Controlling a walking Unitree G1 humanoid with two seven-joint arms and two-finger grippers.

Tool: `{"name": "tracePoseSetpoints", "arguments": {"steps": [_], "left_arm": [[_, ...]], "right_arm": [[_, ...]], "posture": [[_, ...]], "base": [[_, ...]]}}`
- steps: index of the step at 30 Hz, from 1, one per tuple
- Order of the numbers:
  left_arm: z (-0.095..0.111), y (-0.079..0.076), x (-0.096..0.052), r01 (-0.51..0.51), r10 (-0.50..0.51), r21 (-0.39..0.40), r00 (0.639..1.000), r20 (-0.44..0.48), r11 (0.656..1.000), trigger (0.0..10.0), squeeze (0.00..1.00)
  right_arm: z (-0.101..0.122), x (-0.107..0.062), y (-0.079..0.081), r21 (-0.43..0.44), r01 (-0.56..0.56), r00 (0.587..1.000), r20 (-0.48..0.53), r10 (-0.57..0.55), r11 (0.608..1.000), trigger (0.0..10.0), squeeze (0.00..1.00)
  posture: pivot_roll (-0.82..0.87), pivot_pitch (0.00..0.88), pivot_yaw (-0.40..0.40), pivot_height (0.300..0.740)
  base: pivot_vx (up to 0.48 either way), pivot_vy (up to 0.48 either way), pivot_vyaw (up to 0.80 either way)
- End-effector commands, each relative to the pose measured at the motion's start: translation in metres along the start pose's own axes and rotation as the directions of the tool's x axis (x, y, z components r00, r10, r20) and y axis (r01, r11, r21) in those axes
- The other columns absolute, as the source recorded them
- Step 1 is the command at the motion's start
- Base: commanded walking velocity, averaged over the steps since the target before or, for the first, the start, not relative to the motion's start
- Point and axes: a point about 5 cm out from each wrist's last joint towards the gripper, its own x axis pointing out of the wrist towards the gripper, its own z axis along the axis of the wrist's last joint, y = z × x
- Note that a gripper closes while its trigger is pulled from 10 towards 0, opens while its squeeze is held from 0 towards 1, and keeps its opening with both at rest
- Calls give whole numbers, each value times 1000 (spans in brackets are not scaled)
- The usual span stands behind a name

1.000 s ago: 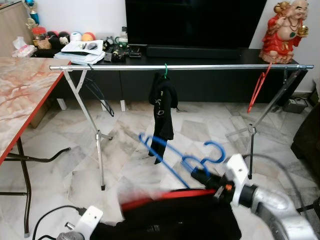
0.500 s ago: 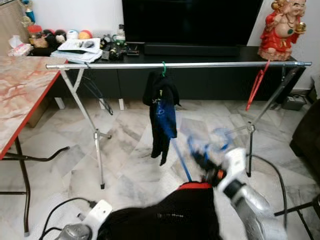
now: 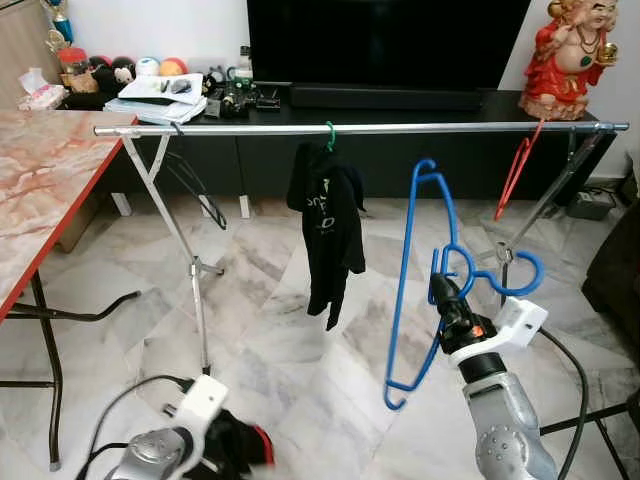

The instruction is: Hang hanger

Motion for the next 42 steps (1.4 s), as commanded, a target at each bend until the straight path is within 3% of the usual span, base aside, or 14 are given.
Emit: {"name": "tracePoseSetpoints", "arguments": {"steps": [1, 2, 3, 6, 9, 10, 16, 17, 23, 28, 31, 36, 42], "left_arm": [[12, 4, -3, -57, 75, -126, 986, 148, 990, 4824, 0], [14, 3, -4, -55, 82, -148, 980, 182, 988, 4824, 0], [16, 2, -6, -51, 87, -170, 974, 211, 984, 10000, 0], [18, 0, -13, -74, 140, -223, 944, 298, 972, 10000, 0], [18, -4, -21, -88, 162, -218, 923, 350, 972, 10000, 0], [19, -4, -27, -100, 176, -207, 904, 389, 973, 10000, 0], [30, 4, -46, -131, 219, -212, 852, 475, 969, 10000, 0], [37, 4, -53, -128, 212, -195, 835, 507, 972, 10000, 0], [52, 2, -67, -122, 204, -180, 804, 559, 976, 10000, 0], [53, -1, -73, -114, 190, -170, 813, 551, 979, 10000, 0], [51, -3, -77, -114, 189, -171, 820, 540, 979, 10000, 0], [44, -5, -83, -107, 184, -174, 837, 515, 979, 10000, 0], [41, -3, -87, -111, 195, -195, 848, 494, 975, 10000, 0]], "right_arm": [[-14, -9, -16, -95, 108, 990, -80, -116, 990, 10000, 0], [-17, -12, -20, -120, 131, 985, -97, -143, 984, 10000, 0], [-20, -15, -24, -148, 156, 978, -112, -173, 977, 10000, 0], [-37, -28, -39, -147, 250, 946, -171, -274, 957, 10000, 0], [-54, -41, -49, -221, 283, 912, -238, -333, 933, 10000, 0], [-68, -53, -57, -302, 289, 877, -297, -378, 908, 10000, 0], [-98, -90, -80, -443, 336, 732, -432, -526, 831, 10000, 0], [-106, -107, -88, -496, 346, 660, -475, -582, 796, 10000, 0], [-119, -152, -104, -636, 276, 512, -537, -671, 720, 10000, 0], [-122, -165, -107, -672, 235, 484, -546, -684, 703, 10000, 0], [-121, -172, -109, -656, 294, 490, -521, -699, 695, 10000, 0], [-130, -186, -103, -661, 256, 502, -533, -681, 706, 10000, 0], [-137, -209, -103, -629, 329, 454, -548, -702, 704, 10000, 0]], "posture": [[113, 83, -19, 740], [113, 83, -19, 740], [115, 82, -17, 740], [113, 77, -14, 740], [109, 73, -12, 740], [111, 68, -12, 740], [121, 48, -9, 740], [129, 40, -9, 740], [145, 20, -1, 740], [139, 13, 8, 740], [130, 5, 16, 740], [130, 0, 19, 740], [139, 0, 21, 740]], "base": [[0, 0, 0], [0, 0, 0], [0, 0, 0], [0, 0, 0], [0, 0, 0], [0, 0, 0], [0, 0, 0], [0, 0, 0], [0, 0, 0], [0, 0, 0], [0, 0, 0], [0, 0, 0], [0, 0, 0]]}}
